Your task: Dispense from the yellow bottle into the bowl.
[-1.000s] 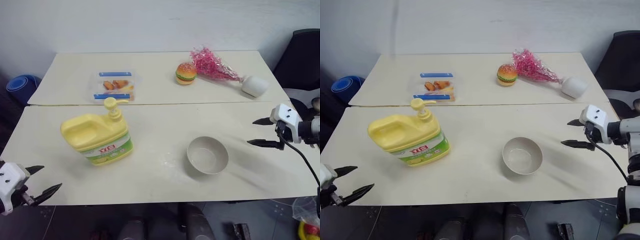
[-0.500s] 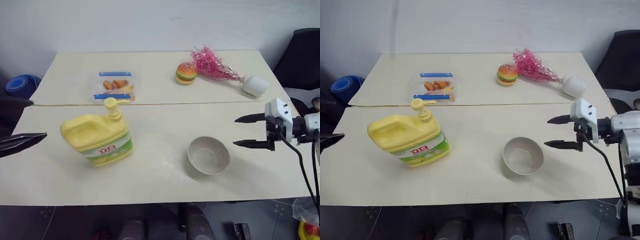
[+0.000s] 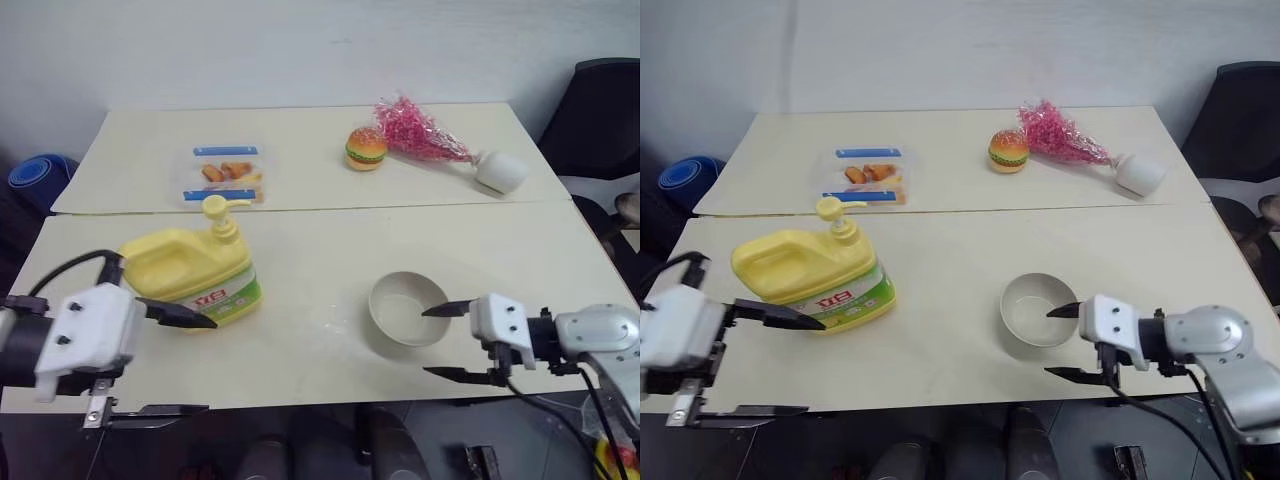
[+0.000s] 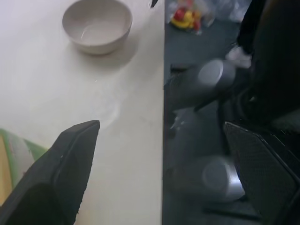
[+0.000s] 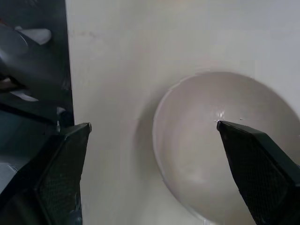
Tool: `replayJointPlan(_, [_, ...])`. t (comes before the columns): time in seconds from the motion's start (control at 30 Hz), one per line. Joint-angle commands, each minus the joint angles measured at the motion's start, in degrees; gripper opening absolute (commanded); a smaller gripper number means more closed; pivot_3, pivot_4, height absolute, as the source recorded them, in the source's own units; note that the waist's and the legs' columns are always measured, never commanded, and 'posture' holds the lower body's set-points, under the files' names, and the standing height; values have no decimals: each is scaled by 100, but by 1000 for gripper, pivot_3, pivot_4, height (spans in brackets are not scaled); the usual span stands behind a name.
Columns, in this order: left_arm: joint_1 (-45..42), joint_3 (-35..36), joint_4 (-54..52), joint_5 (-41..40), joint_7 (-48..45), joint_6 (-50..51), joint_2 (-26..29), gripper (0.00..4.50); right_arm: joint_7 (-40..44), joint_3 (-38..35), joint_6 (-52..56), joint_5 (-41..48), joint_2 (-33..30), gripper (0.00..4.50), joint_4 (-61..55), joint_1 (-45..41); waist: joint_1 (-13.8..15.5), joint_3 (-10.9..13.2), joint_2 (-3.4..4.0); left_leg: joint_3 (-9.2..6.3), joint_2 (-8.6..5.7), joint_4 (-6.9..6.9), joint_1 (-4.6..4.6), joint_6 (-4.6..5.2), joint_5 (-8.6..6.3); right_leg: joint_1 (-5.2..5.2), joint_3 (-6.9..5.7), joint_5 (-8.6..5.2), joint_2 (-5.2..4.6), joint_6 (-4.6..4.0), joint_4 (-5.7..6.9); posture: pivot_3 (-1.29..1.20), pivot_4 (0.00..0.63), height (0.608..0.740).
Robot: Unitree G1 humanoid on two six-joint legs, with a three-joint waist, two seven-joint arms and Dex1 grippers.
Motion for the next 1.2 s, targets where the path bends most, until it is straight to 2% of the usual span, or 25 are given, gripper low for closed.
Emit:
replayJointPlan(0.03, [-269, -365, 78, 98, 241, -227, -83, 4500, -435, 235, -168, -214, 264, 4483, -96, 79, 2, -2, -13, 1, 3, 0, 3, 0, 0, 0, 2, 1, 2, -2, 5, 0, 150, 740])
replayJointPlan(0.2, [-655, -679, 143, -108, 536, -73, -113, 4500, -929, 623, -789, -886, 488, 4483, 285, 22, 5, -5, -22, 1, 4, 3, 5, 2, 2, 0, 6, 3, 3, -5, 19, 0, 150, 740])
replayJointPlan(0.23, [-731, -751, 150, -134, 569, -56, -99, 4500, -985, 675, -824, -922, 534, 4311, 375, -9, 5, -5, -22, 1, 4, 3, 4, 2, 2, 0, 5, 3, 3, -5, 20, 0, 150, 740])
replayJointPlan(0.3, [-832, -870, 158, -124, 607, -59, -80, 4500, -1052, 749, -896, -982, 581, 3885, 511, -55, 5, -5, -21, 1, 4, 2, 2, 5, 1, 0, 5, 4, 3, -4, 24, 0, 150, 740])
replayJointPlan(0.5, [-1126, -1169, 156, -129, 767, -85, -85, 4500, -1197, 944, -1128, -1194, 650, 1791, 957, -185, 7, -5, -22, 1, 4, 2, -5, 9, -2, -1, 2, 4, 4, -4, 12, 0, 150, 740])
replayJointPlan(0.77, [-1362, -1315, 183, -220, 844, 26, -54, 4500, -1202, 1035, -1293, -1227, 696, 1791, 1051, -198, 7, -5, -22, 1, 5, 2, -4, 9, -2, -1, 2, 4, 5, -3, 15, 0, 150, 740])
replayJointPlan(1.03, [-1622, -1438, 312, -225, 911, 60, -37, 4500, -1171, 1196, -1603, -1311, 828, 19, 1295, -406, 6, -6, -25, 1, 5, 2, -4, 9, -2, -1, 2, 4, 5, -3, 14, 0, 150, 740])
replayJointPlan(1.2, [-2056, -1318, 543, -618, 1107, 330, -54, 4500, -762, 1219, -1490, -1104, 648, 19, 1152, -888, -1, -6, -25, 1, 9, 2, -2, 7, -1, -1, 2, 4, 9, -3, 18, 0, 150, 740])
